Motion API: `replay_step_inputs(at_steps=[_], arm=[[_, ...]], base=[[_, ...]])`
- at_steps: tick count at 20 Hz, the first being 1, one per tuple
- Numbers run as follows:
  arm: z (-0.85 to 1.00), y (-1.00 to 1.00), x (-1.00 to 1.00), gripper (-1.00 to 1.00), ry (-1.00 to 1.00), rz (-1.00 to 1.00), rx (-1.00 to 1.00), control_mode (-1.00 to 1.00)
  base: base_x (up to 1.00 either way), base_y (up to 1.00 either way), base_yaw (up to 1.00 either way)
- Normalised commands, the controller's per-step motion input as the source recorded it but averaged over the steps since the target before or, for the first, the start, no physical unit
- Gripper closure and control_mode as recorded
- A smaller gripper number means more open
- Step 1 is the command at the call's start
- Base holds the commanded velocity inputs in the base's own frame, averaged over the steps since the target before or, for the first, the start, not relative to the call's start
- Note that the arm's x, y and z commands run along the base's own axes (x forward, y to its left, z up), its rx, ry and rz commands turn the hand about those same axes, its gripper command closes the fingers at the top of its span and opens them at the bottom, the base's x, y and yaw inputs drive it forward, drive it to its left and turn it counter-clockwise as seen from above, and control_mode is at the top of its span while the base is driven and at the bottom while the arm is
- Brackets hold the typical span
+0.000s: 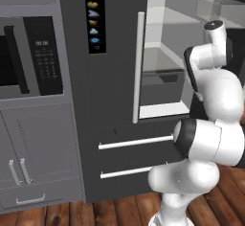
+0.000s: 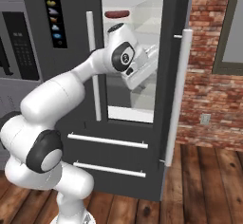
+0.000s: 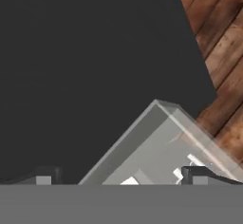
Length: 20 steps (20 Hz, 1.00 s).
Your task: Retrieve the sausage and cheese from the fridge and place them on the cutting board on the counter.
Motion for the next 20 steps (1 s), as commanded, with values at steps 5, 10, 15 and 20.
replay_step_inputs(at_steps=[5,10,15,20], arm=[[0.00,-0.75,-0.11,-1.00,0.00,-0.06,0.01,-1.00],[0.00,0.32,-0.17,-1.00,0.01,0.19,-0.02,-1.00],[0.00,0.67,-0.17,-1.00,0.12,0.51,-0.11,-1.00],[0.00,0.45,-0.23,-1.00,0.08,0.76,-0.18,-1.00]], base=[[0.00,0.00,0.00],[0.00,0.00,0.00],[0.00,0.00,0.00],[0.00,0.00,0.00]])
